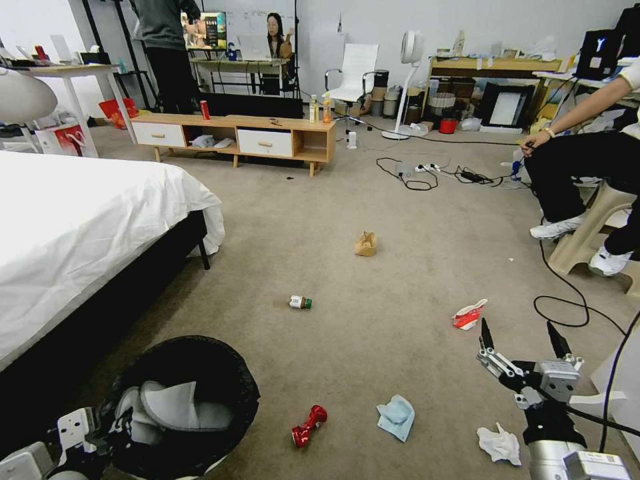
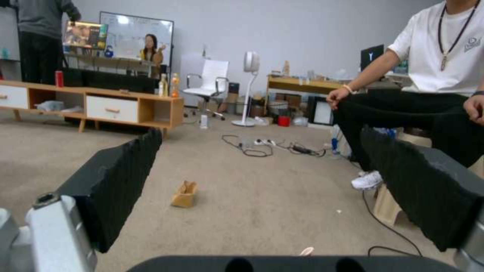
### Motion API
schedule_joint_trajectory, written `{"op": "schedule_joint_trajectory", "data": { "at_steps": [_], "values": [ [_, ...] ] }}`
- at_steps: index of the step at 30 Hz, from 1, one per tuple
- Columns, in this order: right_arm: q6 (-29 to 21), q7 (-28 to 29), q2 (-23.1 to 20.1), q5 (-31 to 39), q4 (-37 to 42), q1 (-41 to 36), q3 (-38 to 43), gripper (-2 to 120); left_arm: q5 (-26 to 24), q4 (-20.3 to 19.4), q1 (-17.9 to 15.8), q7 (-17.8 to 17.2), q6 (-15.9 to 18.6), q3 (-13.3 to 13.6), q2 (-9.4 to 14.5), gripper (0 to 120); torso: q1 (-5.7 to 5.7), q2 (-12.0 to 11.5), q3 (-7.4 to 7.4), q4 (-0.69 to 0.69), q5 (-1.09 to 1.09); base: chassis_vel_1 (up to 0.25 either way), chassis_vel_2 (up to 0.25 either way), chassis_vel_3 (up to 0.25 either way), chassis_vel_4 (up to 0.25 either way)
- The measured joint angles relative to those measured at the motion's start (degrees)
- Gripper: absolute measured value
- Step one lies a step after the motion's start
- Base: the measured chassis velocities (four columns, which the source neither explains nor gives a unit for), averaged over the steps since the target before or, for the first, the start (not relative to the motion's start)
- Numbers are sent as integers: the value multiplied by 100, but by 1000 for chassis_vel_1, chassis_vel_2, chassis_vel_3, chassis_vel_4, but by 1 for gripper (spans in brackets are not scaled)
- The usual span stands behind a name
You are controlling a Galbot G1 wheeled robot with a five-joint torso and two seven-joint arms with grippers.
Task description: Pick up the trash bin and place the garbage on the floor into it.
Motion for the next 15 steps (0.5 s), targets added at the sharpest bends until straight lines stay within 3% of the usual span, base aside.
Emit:
{"op": "schedule_joint_trajectory", "data": {
  "at_steps": [15],
  "values": [
    [0,0,0,0,0,0,0,100,7,68,-1,132,0,78,-16,6,0,0,0,0,0,0,0,0,0]
  ]
}}
